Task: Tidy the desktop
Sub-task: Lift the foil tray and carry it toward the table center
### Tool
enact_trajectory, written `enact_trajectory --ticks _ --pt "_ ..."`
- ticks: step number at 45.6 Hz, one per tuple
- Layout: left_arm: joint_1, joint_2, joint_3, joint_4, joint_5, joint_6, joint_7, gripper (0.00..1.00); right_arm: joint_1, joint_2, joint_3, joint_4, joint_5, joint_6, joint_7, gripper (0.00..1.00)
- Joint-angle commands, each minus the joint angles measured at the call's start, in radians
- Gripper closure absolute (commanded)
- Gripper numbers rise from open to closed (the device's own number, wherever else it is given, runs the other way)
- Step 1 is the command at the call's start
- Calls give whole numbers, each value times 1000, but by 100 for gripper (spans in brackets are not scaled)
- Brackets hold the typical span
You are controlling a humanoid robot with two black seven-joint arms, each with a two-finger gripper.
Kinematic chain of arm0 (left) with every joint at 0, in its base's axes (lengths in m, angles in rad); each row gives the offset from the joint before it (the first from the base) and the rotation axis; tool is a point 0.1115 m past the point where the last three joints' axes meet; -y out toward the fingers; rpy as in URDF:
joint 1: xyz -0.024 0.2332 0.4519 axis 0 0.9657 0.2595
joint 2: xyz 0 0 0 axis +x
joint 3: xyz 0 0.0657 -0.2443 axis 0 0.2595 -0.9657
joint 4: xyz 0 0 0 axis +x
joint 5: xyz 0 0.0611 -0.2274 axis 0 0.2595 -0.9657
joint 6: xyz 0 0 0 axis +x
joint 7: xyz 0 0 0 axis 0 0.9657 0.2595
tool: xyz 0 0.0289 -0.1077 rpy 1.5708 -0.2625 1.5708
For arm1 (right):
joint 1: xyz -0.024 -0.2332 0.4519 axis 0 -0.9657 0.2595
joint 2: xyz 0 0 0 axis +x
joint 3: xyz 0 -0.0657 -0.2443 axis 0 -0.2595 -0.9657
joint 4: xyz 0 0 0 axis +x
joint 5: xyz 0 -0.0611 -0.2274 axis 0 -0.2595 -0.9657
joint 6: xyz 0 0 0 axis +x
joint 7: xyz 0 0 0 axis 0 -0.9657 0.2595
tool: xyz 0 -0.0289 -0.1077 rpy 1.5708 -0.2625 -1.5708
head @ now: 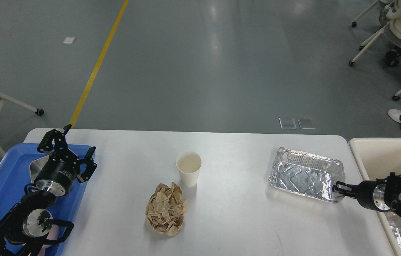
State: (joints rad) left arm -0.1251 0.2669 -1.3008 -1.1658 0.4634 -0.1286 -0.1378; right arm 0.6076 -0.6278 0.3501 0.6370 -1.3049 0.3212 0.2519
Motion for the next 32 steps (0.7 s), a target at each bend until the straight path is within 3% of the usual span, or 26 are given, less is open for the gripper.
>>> enact_trajectory --ticks 1,20,32 --pt "-1 0 0 0 1 3 3 3 43 -81 1 52 38 42 1 100" --pt "1 -1 2 0 4 15 -3 3 164 -466 6 314 188 202 4 100" --pt "16 0 0 -2 31 32 0 3 276 -504 9 334 216 335 4 100"
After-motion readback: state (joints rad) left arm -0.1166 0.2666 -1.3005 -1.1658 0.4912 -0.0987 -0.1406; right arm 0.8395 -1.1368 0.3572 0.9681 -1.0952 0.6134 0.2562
